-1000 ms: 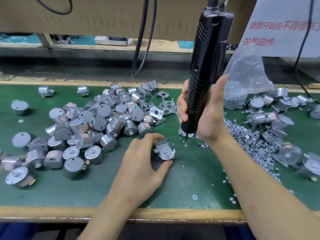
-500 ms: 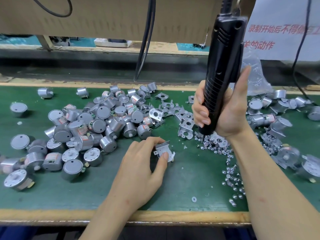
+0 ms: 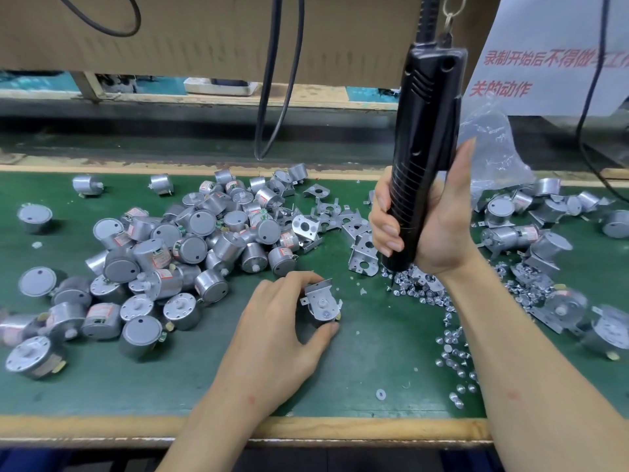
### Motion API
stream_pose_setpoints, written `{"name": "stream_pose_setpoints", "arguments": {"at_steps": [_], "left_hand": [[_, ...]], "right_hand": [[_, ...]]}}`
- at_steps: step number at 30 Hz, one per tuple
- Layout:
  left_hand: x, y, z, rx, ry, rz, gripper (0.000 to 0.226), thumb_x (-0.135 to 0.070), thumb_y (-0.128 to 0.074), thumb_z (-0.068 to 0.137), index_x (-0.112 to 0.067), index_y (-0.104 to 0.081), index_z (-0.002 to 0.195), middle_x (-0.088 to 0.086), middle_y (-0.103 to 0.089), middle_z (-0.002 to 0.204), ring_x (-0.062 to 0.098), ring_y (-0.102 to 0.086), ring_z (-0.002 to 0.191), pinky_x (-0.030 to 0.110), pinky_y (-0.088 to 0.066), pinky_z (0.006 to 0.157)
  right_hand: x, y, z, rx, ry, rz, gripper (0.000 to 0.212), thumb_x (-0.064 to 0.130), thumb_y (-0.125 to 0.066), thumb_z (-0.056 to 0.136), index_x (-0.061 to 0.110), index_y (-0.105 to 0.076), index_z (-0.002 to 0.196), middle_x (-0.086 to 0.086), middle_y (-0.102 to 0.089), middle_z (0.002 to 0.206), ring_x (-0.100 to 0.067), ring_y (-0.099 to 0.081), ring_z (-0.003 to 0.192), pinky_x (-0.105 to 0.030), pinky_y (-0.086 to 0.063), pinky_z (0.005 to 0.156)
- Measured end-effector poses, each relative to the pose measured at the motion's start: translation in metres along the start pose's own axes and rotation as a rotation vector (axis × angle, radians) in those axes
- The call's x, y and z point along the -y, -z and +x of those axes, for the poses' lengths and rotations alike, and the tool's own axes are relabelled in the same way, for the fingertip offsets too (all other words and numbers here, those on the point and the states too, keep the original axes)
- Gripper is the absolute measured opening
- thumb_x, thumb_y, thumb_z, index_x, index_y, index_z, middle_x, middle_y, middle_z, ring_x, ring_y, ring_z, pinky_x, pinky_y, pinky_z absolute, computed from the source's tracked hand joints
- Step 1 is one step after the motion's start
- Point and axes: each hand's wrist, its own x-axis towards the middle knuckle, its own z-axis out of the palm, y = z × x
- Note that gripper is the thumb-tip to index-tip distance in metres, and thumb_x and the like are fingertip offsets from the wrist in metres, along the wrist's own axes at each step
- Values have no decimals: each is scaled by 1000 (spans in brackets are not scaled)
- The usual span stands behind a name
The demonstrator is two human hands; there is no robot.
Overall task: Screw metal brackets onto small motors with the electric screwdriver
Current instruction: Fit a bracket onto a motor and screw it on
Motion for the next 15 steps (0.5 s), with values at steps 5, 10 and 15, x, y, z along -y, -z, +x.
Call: {"name": "stream_pose_setpoints", "arguments": {"at_steps": [5, 10, 15], "left_hand": [[1, -1, 0, -4, 0, -3, 43, -39, -77, 80, -37, -53, 116, -31, -53, 100, 2, -48, 94, 9, -35, 84], [1, -1, 0, -1, 1, 1, 44, -40, -76, 80, -37, -53, 116, -31, -52, 99, 2, -48, 94, 10, -36, 83], [1, -1, 0, -2, 0, 2, 44, -40, -77, 80, -36, -53, 117, -30, -53, 99, 3, -49, 94, 9, -36, 84]], "right_hand": [[-1, -2, 0, -5, 1, -8, 81, 93, -48, 68, 12, -51, 68, 0, -45, 51, -15, -37, 37, -21, -39, 43], [-2, -4, 0, -6, -11, -14, 82, 94, -48, 66, 12, -52, 68, 0, -45, 51, -15, -38, 37, -21, -39, 43], [-3, -6, 0, -10, -16, -11, 82, 94, -48, 66, 12, -50, 67, 0, -46, 51, -15, -38, 37, -21, -39, 43]]}}
